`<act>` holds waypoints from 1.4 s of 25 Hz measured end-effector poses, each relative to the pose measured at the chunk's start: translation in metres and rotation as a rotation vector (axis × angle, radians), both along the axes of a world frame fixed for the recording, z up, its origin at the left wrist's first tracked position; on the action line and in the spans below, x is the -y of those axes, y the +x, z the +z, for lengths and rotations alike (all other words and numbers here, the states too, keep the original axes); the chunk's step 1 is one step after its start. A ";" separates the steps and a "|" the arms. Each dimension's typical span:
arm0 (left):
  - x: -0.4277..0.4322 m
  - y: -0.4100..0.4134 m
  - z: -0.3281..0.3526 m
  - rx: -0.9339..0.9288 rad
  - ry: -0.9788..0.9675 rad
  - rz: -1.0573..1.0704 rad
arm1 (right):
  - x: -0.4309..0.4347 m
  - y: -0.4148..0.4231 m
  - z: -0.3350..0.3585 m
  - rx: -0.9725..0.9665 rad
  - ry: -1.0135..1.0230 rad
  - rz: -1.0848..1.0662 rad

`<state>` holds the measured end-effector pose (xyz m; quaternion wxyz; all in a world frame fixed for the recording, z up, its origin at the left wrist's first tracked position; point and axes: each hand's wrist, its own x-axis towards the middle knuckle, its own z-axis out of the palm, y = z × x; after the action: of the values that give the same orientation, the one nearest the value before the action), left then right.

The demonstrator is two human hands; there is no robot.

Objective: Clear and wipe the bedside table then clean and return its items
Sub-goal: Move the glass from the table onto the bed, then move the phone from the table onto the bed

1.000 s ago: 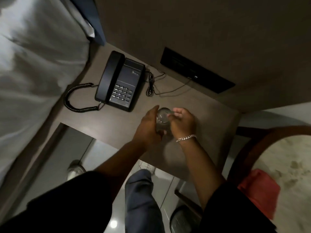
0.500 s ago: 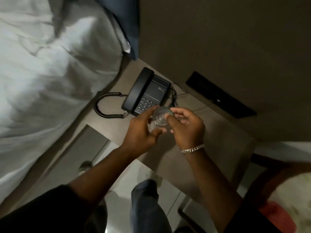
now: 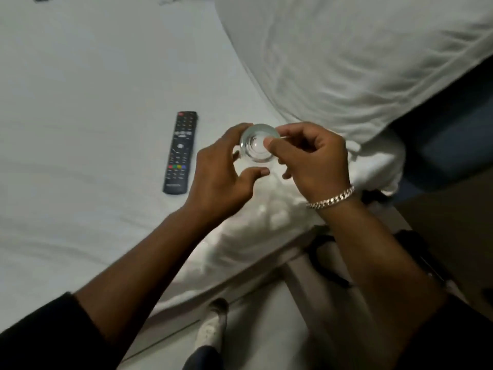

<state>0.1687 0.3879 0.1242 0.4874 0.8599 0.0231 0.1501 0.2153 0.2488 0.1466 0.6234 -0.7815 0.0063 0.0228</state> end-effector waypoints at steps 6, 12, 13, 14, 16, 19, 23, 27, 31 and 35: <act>-0.091 0.082 -0.016 0.013 0.038 0.076 | -0.105 0.082 -0.009 0.009 -0.044 -0.046; -0.114 0.125 -0.064 -0.145 -0.028 0.137 | -0.143 0.118 -0.049 -0.114 -0.036 -0.119; -0.115 0.127 -0.065 -0.157 -0.046 0.159 | -0.145 0.120 -0.051 -0.119 -0.026 -0.135; -0.114 0.125 -0.064 -0.169 -0.051 0.178 | -0.144 0.119 -0.052 -0.126 -0.025 -0.147; -0.104 0.115 -0.056 -0.180 -0.048 0.231 | -0.131 0.112 -0.052 -0.140 -0.017 -0.149; -0.065 0.082 -0.049 -0.155 -0.090 0.345 | -0.085 0.082 -0.063 -0.106 -0.056 -0.217; 0.013 0.031 -0.052 -0.153 -0.170 0.373 | 0.013 0.020 -0.094 0.015 -0.221 -0.352; 0.116 -0.017 -0.080 -0.145 -0.133 0.168 | 0.134 -0.042 -0.137 -0.027 -0.323 -0.480; 0.210 -0.038 -0.121 -0.300 -0.014 -0.028 | 0.239 -0.093 -0.179 -0.278 -0.362 -0.474; 0.278 -0.028 -0.176 -0.559 0.058 -0.380 | 0.311 -0.126 -0.223 -0.387 -0.554 -0.571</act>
<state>0.1411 0.1098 -0.0518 0.4569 0.8702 -0.0091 -0.1842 0.0890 -0.0624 -0.0763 0.3590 -0.8674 0.3445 -0.0073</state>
